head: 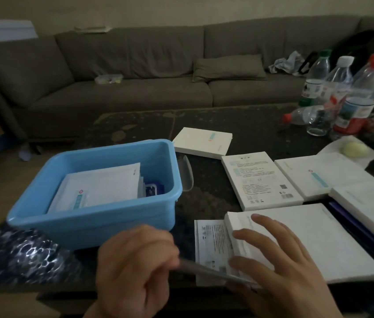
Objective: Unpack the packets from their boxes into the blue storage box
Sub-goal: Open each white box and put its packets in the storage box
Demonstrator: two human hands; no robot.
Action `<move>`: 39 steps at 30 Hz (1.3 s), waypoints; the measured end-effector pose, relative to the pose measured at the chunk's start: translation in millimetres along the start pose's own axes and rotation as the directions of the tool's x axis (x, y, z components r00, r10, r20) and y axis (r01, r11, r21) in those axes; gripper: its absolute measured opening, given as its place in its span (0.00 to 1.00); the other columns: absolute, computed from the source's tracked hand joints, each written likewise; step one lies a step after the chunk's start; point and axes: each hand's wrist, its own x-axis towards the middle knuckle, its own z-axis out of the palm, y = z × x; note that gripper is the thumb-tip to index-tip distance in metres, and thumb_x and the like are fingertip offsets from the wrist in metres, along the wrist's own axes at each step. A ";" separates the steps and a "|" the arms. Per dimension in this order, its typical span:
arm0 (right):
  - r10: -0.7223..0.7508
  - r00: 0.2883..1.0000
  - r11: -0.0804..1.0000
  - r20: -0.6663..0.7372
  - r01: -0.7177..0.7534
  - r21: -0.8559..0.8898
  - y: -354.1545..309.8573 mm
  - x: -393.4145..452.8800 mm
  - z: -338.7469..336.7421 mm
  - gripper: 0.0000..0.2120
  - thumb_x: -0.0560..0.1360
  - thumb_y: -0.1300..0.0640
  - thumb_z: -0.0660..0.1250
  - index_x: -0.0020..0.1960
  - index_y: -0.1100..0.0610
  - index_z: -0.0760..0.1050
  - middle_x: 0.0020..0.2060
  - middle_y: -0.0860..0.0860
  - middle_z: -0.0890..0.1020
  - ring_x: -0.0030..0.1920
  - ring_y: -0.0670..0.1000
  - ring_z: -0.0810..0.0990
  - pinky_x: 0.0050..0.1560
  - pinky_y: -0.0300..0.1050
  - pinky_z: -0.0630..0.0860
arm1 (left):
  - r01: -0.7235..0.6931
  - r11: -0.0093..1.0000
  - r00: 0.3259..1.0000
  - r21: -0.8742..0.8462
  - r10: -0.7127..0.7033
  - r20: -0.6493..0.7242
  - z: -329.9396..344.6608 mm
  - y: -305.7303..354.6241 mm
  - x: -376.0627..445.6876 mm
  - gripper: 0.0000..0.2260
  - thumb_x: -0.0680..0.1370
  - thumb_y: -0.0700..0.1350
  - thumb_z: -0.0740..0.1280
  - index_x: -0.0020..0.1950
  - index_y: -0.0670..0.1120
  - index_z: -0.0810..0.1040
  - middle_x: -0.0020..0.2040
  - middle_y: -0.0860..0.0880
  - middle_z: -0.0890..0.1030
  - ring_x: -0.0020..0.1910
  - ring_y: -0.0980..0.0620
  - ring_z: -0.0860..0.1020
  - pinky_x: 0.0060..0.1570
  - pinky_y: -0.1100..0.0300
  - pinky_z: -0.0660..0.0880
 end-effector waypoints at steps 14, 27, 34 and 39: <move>0.540 0.737 -0.256 0.406 -0.316 0.914 -47.8 109.1 -54.5 0.20 0.61 0.50 0.77 0.52 0.55 0.83 0.46 0.55 0.86 0.43 0.54 0.86 0.32 0.47 0.81 | 0.681 0.112 0.378 -0.724 -0.900 0.216 -29.3 0.6 57.0 0.05 0.64 0.46 0.75 0.30 0.49 0.81 0.39 0.47 0.84 0.37 0.53 0.83 0.33 0.59 0.79; 0.051 0.900 0.711 0.433 -0.337 0.617 -59.9 320.3 -21.0 0.03 0.79 0.51 0.65 0.50 0.48 0.78 0.42 0.46 0.84 0.39 0.42 0.85 0.37 0.35 0.79 | 0.800 0.569 0.569 -0.193 -0.820 -0.058 -107.1 -51.3 45.5 0.05 0.72 0.48 0.73 0.38 0.48 0.82 0.31 0.46 0.81 0.26 0.56 0.77 0.28 0.68 0.74; -0.140 0.748 0.904 0.649 -0.171 0.392 -106.2 321.5 51.3 0.09 0.77 0.51 0.66 0.57 0.50 0.77 0.48 0.46 0.81 0.45 0.44 0.81 0.45 0.39 0.79 | 0.796 0.567 0.413 -0.210 -0.763 -0.497 -107.2 -76.7 33.0 0.06 0.77 0.44 0.65 0.41 0.51 0.79 0.37 0.54 0.82 0.36 0.61 0.79 0.38 0.72 0.76; -0.156 0.853 0.926 0.499 -0.049 0.373 -122.3 299.7 76.9 0.13 0.75 0.52 0.69 0.59 0.52 0.78 0.52 0.49 0.82 0.49 0.46 0.80 0.52 0.42 0.79 | 0.781 0.593 0.464 -0.196 -0.761 -0.454 -105.2 -79.5 30.6 0.05 0.77 0.45 0.65 0.41 0.51 0.79 0.38 0.54 0.82 0.37 0.60 0.80 0.38 0.71 0.76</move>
